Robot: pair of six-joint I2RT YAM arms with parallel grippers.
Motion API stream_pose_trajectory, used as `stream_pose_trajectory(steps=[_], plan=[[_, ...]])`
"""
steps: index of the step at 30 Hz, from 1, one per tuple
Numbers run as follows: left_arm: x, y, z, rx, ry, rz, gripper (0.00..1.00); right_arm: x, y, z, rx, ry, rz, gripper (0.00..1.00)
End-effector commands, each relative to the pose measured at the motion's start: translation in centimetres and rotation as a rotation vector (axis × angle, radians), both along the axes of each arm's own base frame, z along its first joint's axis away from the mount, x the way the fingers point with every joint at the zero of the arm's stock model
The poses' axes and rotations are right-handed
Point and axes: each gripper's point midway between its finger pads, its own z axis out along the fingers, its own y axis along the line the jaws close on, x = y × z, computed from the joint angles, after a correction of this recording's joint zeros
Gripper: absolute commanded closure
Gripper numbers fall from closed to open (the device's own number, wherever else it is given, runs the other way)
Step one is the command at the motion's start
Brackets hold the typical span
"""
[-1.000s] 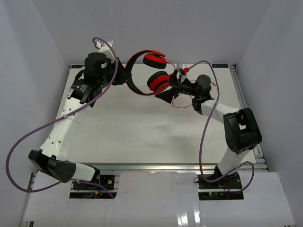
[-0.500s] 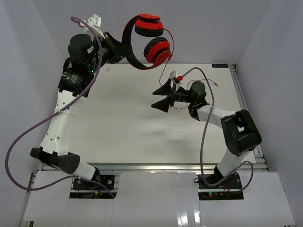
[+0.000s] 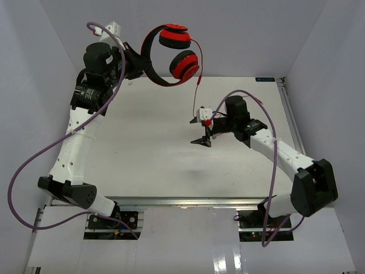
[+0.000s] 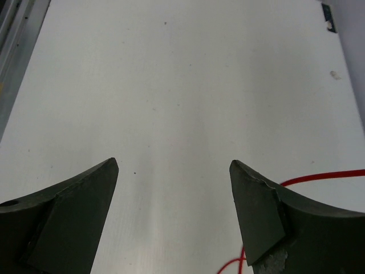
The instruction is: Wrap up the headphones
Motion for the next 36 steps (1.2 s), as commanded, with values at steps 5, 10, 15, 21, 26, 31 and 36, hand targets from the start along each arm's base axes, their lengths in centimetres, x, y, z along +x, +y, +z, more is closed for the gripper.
stream_pose_trajectory(steps=[5,10,15,21,26,31,36], plan=[[-0.8,0.6,1.0,0.003,-0.047,0.001,1.0,4.8,-2.8,4.2,0.083,0.075,-0.32,0.12],[-1.3,0.7,1.2,0.004,-0.052,-0.008,1.0,7.9,-2.6,4.8,0.17,0.105,-0.446,0.1],[-1.9,0.3,1.2,-0.011,-0.045,-0.033,1.0,10.3,-0.4,3.3,0.245,0.129,-0.438,0.1],[-2.7,0.3,2.4,-0.041,-0.059,-0.045,1.0,9.9,4.1,0.3,0.222,0.172,-0.183,0.06],[-2.1,2.1,4.8,-0.068,-0.112,0.02,1.0,4.3,3.7,-2.1,0.238,0.201,-0.018,0.2],[1.2,4.1,4.7,-0.236,-0.075,0.024,1.0,-0.4,2.2,-4.8,0.205,0.206,0.004,0.41],[4.2,4.8,4.4,-0.412,-0.049,-0.035,1.0,-3.4,1.8,-5.0,0.16,0.212,0.06,0.64]])
